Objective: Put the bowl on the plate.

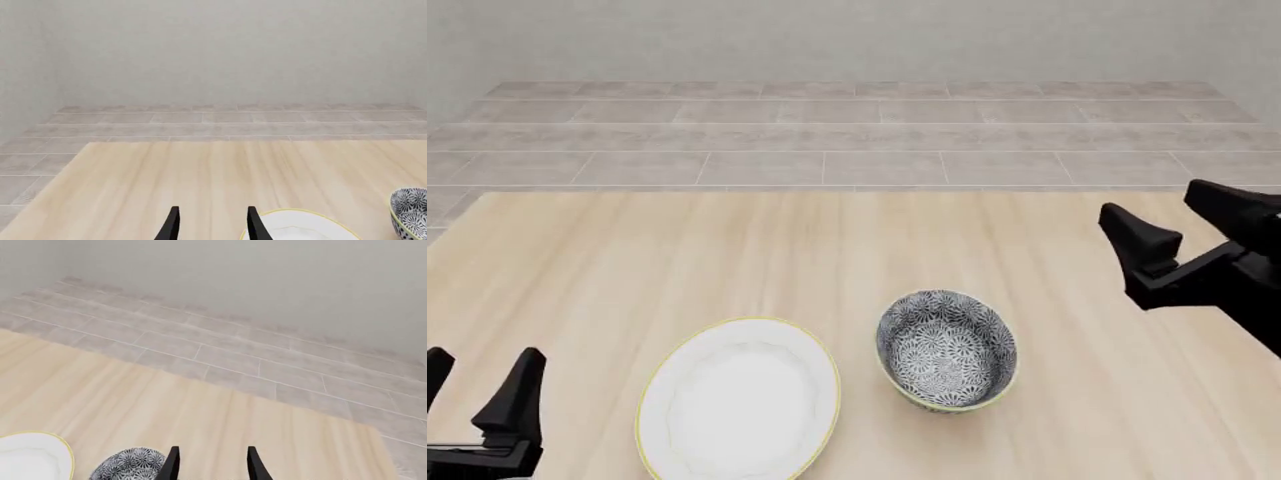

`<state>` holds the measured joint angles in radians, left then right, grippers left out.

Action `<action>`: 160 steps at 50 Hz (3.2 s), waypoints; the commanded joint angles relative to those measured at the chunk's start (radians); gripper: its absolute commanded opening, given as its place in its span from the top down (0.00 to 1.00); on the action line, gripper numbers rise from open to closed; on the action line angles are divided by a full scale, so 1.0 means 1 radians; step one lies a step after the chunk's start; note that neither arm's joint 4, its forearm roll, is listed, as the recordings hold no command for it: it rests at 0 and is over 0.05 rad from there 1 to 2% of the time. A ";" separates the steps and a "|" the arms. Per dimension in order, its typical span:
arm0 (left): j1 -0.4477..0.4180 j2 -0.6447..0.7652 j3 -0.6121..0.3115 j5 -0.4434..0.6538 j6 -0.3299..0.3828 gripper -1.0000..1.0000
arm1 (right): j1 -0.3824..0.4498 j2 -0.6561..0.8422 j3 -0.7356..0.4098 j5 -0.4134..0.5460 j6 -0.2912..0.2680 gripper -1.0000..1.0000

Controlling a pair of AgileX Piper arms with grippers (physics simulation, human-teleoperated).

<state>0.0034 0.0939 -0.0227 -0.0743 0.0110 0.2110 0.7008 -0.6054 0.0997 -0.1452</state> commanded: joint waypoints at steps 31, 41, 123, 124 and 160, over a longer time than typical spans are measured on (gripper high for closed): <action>-0.007 0.045 -0.002 -0.039 0.002 0.00 | 0.088 0.170 -0.188 0.228 0.012 0.00; -0.009 0.039 -0.002 -0.031 0.004 0.00 | 0.094 0.224 -0.182 0.214 -0.010 0.00; -0.012 0.125 0.022 -0.134 0.013 0.00 | 0.113 0.568 -0.075 0.044 -0.014 0.00; -0.012 0.125 0.022 -0.134 0.013 0.00 | 0.113 0.570 -0.074 0.042 -0.013 0.00; -0.011 0.158 0.022 -0.165 0.013 0.00 | 0.106 0.678 -0.025 -0.044 0.019 0.00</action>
<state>-0.0077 0.2426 -0.0004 -0.2311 0.0241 0.3186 1.3515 -0.6410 0.0743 -0.1378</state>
